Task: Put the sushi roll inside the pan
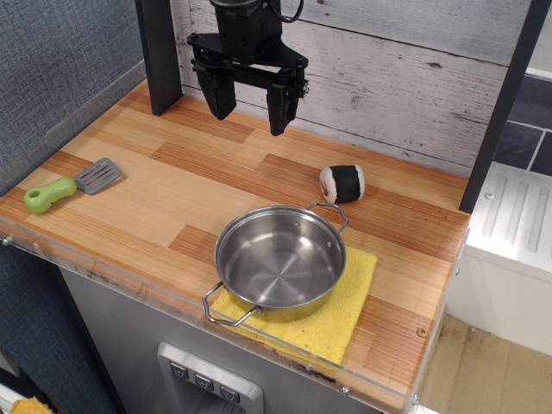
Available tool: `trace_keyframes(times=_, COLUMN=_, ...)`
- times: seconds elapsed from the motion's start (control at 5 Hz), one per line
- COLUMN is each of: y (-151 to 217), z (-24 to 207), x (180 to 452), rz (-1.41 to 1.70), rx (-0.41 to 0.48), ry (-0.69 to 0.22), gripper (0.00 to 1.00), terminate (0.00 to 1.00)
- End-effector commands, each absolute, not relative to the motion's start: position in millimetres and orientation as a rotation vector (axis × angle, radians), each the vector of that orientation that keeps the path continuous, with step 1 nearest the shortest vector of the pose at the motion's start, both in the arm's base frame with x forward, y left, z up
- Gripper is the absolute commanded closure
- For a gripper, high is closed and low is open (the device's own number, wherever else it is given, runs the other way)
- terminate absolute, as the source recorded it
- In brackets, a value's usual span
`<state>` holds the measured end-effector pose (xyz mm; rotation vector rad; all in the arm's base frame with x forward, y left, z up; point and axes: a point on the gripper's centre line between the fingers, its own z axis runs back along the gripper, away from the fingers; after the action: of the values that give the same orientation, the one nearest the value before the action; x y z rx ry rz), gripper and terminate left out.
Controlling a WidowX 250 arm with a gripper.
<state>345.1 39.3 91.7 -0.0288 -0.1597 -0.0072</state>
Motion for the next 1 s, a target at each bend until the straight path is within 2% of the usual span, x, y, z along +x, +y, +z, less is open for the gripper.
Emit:
trace_keyframes(times=0.0, y=39.3, z=91.7, x=345.1, rz=-0.007, rx=-0.029, ry=-0.160, gripper=0.00, terminate=0.00)
trace_keyframes(times=0.6, y=-26.0, z=75.0, x=366.8, rz=-0.216, rx=-0.079, ry=-0.154, gripper=0.00, terminate=0.00)
trace_keyframes(times=0.8, y=-29.2, z=61.6, x=374.5, rz=-0.240, rx=-0.079, ry=-0.132, gripper=0.00, terminate=0.00)
